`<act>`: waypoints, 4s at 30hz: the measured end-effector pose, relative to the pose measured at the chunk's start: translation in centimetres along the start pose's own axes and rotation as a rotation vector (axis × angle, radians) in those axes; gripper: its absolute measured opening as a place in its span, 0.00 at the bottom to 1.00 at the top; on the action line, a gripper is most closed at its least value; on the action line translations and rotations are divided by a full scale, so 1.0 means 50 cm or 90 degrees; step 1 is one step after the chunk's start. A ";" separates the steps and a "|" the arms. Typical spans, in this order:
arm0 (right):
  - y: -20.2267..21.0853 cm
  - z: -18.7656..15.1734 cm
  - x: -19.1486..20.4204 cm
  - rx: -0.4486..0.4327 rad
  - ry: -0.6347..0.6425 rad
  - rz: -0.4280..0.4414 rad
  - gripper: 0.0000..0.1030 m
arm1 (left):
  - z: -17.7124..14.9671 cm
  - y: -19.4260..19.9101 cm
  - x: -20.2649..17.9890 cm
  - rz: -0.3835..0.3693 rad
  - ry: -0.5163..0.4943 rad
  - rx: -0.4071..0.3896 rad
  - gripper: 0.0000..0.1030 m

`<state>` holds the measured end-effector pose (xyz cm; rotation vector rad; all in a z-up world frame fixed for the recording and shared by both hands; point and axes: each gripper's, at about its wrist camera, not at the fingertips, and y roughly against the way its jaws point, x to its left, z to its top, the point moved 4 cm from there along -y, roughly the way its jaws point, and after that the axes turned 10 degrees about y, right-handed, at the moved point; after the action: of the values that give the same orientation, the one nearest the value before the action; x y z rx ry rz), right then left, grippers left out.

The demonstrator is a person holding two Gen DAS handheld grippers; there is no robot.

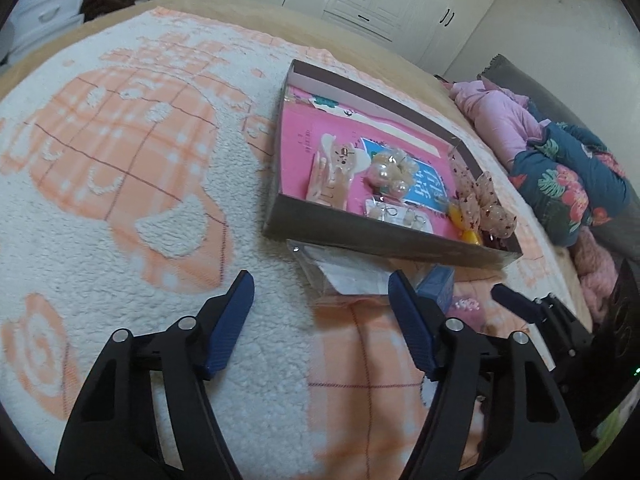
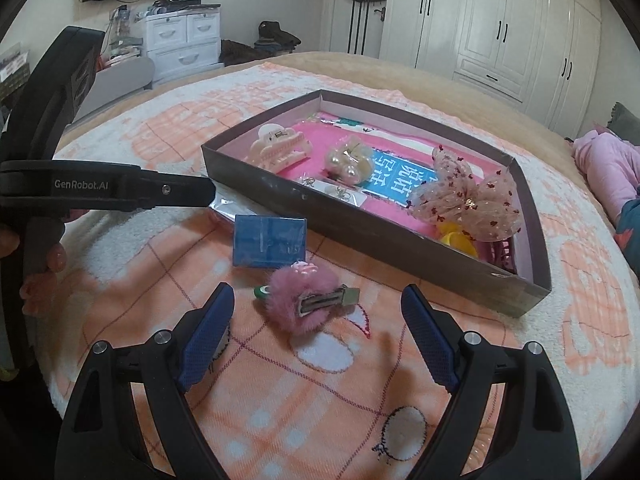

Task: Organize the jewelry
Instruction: 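Grasp the pink fluffy clip with the right tool while the left tool grasps the clear bag, then carry the fluffy clip and clear bag into the tray and open both tools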

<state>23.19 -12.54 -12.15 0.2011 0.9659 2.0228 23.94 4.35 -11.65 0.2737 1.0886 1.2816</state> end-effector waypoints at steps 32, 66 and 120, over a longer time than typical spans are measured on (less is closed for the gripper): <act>0.004 -0.011 -0.022 0.006 -0.047 0.040 0.53 | 0.008 0.012 -0.039 -0.058 -0.003 -0.016 0.13; 0.116 -0.013 -0.132 -0.068 -0.100 -0.046 0.53 | 0.003 0.109 -0.171 -0.062 -0.124 -0.125 0.08; 0.031 0.010 -0.303 -0.038 -0.147 -0.131 0.53 | 0.092 -0.073 -0.224 -0.117 -0.122 -0.072 0.08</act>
<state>31.76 -24.32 -7.63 0.2844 0.7500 1.7930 30.91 -4.75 -6.32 0.2018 0.8541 1.1234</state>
